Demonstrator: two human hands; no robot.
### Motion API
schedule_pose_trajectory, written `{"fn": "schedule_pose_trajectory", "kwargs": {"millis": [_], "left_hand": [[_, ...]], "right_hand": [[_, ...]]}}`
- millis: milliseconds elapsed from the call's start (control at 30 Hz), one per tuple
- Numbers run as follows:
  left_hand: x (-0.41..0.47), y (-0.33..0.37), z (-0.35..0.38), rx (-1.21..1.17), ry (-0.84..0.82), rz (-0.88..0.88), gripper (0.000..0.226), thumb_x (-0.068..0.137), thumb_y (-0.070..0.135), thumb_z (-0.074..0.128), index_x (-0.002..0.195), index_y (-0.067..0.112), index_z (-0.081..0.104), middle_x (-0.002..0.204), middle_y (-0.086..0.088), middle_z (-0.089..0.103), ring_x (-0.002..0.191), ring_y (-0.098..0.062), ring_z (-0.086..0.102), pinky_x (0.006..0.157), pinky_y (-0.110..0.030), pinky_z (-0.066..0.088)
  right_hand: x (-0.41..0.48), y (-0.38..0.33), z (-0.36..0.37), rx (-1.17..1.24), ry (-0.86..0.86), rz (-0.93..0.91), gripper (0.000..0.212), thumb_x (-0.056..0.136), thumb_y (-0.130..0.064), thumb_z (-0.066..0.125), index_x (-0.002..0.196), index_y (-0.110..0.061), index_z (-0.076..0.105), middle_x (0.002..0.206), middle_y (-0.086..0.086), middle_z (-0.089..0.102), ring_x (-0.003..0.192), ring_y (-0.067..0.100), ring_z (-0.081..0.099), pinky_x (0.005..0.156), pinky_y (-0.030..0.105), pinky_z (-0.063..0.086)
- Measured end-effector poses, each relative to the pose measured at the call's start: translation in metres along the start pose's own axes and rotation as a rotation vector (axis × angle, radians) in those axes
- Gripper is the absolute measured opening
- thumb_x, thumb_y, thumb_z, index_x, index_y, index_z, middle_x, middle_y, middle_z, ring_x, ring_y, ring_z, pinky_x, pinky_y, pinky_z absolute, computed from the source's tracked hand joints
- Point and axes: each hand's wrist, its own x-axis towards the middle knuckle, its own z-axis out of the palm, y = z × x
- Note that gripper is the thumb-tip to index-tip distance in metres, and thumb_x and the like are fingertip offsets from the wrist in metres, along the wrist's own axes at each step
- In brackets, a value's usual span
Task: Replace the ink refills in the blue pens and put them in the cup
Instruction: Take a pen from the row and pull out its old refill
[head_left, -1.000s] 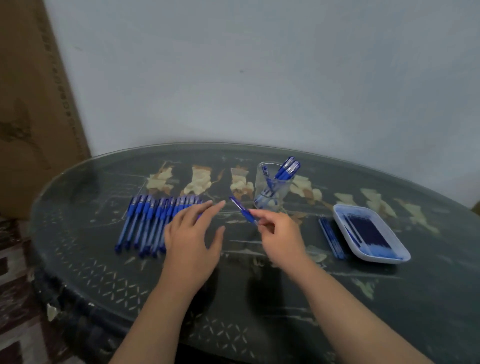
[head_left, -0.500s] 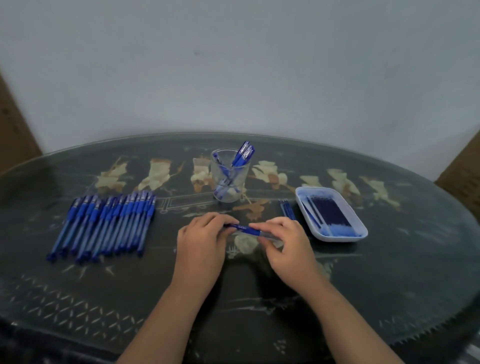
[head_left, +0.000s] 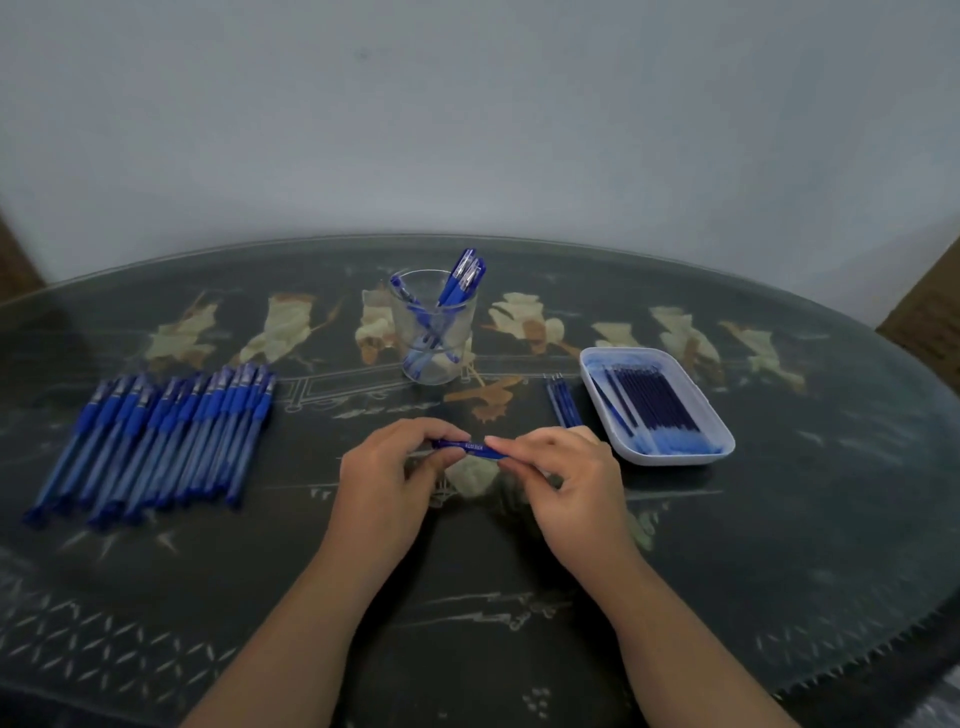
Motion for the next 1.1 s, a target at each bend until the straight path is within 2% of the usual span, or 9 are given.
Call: {"fn": "schedule_pose_trajectory", "kwargs": {"millis": [133,267,400,600,733,867,933,1000,1100], "left_hand": [[0.001,0.001,0.0,0.045,0.025,0.049,0.02,0.08,0.01,0.075,0.09,0.027,0.073,0.089,0.023,0.067,0.093,0.002,0.061,0.082,-0.021,0.05],[0.0,0.001,0.0,0.074,0.035,0.005,0.02,0.082,0.021,0.071,0.091,0.038,0.068,0.092,0.024,0.067,0.096,0.002,0.059,0.088,-0.046,0.049],[-0.001,0.005,-0.001,0.078,0.026,-0.043,0.018,0.082,0.032,0.066,0.092,0.046,0.064,0.103,0.032,0.061,0.098,0.004,0.058,0.091,-0.053,0.045],[-0.002,0.013,-0.005,0.087,0.041,-0.108,0.024,0.084,0.028,0.069,0.082,0.05,0.062,0.097,0.03,0.063,0.096,0.005,0.057,0.093,-0.05,0.044],[0.0,0.008,-0.014,-0.09,0.172,-0.291,0.016,0.09,0.024,0.063,0.083,0.038,0.066,0.084,0.025,0.066,0.09,0.0,0.062,0.094,-0.043,0.048],[-0.001,0.016,-0.01,0.022,0.139,-0.232,0.023,0.088,0.025,0.066,0.083,0.047,0.062,0.098,0.036,0.06,0.096,0.005,0.057,0.098,-0.053,0.041],[0.0,0.016,-0.009,0.087,0.147,-0.217,0.03,0.088,0.022,0.068,0.08,0.05,0.058,0.091,0.028,0.063,0.099,0.005,0.055,0.102,-0.041,0.032],[0.002,0.015,-0.008,0.172,0.115,-0.223,0.03,0.088,0.023,0.068,0.083,0.05,0.057,0.092,0.028,0.06,0.103,0.003,0.052,0.093,-0.028,0.018],[0.003,0.01,-0.006,0.294,0.046,-0.23,0.02,0.087,0.026,0.069,0.089,0.045,0.062,0.094,0.029,0.057,0.104,0.009,0.043,0.091,-0.03,0.017]], "right_hand": [[-0.001,0.003,0.0,0.012,0.03,-0.001,0.026,0.082,-0.018,0.074,0.103,-0.034,0.076,0.084,-0.019,0.066,0.081,0.01,0.056,0.07,0.048,0.049],[-0.002,0.001,0.0,-0.015,0.042,-0.021,0.025,0.082,-0.015,0.076,0.101,-0.032,0.077,0.082,-0.019,0.065,0.081,0.007,0.053,0.069,0.046,0.048],[-0.002,0.0,0.0,-0.037,0.064,-0.048,0.023,0.084,-0.017,0.073,0.102,-0.031,0.077,0.082,-0.02,0.063,0.08,0.008,0.052,0.069,0.045,0.047],[-0.005,-0.004,-0.001,-0.076,0.094,-0.104,0.023,0.084,-0.012,0.074,0.102,-0.027,0.077,0.081,-0.015,0.065,0.078,0.01,0.053,0.068,0.044,0.046],[-0.003,0.001,-0.009,-0.056,0.182,-0.012,0.013,0.083,-0.018,0.075,0.095,-0.024,0.076,0.079,-0.012,0.065,0.079,0.008,0.054,0.068,0.047,0.048],[-0.002,-0.002,-0.001,-0.076,0.165,-0.052,0.018,0.081,-0.013,0.078,0.096,-0.023,0.077,0.081,-0.012,0.066,0.079,0.015,0.057,0.07,0.047,0.049],[-0.001,-0.002,-0.002,-0.084,0.171,-0.052,0.012,0.085,-0.022,0.072,0.096,-0.024,0.076,0.082,-0.012,0.066,0.079,0.014,0.057,0.071,0.045,0.048],[-0.001,-0.001,-0.003,-0.103,0.166,-0.049,0.012,0.088,-0.027,0.066,0.096,-0.025,0.075,0.085,-0.014,0.065,0.081,0.013,0.057,0.073,0.044,0.047],[-0.001,-0.002,-0.003,-0.122,0.145,-0.047,0.012,0.088,-0.026,0.064,0.097,-0.026,0.072,0.089,-0.015,0.064,0.083,0.012,0.057,0.075,0.042,0.045]]}}
